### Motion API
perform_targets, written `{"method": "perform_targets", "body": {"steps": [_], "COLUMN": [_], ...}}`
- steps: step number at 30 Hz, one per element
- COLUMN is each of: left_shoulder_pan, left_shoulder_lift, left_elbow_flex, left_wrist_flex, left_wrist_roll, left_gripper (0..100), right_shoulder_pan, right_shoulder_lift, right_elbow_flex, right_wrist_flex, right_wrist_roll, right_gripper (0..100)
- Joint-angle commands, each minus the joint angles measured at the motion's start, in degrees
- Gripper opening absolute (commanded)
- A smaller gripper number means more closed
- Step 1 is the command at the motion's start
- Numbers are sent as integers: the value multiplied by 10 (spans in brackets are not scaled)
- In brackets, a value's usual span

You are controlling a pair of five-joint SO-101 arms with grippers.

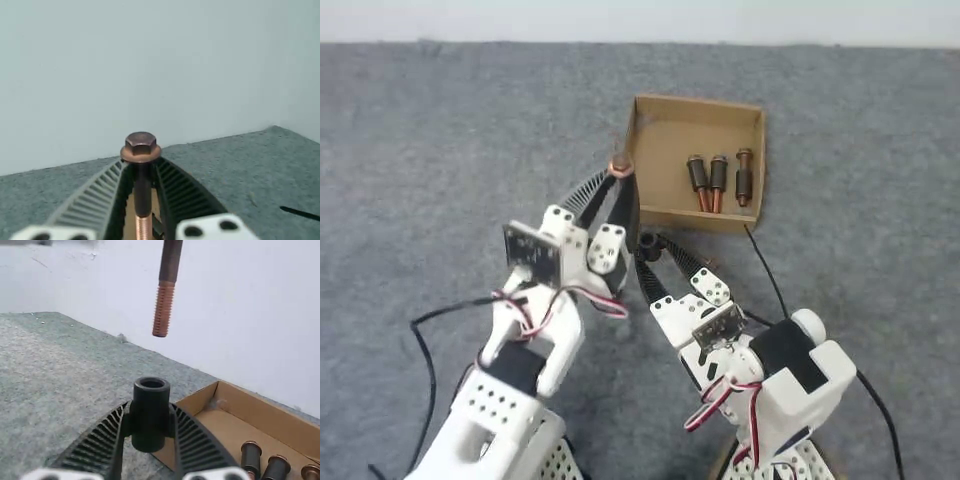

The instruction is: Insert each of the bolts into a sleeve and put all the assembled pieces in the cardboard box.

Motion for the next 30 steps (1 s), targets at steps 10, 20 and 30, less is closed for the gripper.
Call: {"method": "perform_targets", "body": {"steps": [10,20,30], "left_shoulder_pan": [62,62,62], "left_shoulder_lift": [-183,-191,-192], "left_elbow_flex": [97,101,146], "left_wrist_flex": [15,45,41], "left_wrist_roll": [5,5,6], "left_gripper": [11,11,11], "right_shoulder_pan": [0,0,12], "right_shoulder_lift": [-24,-26,-29], "right_elbow_flex": [16,16,17], "right_wrist_flex": [-10,-11,-15], "right_wrist_roll": [-6,-6,-6], "right_gripper": [7,7,7]}}
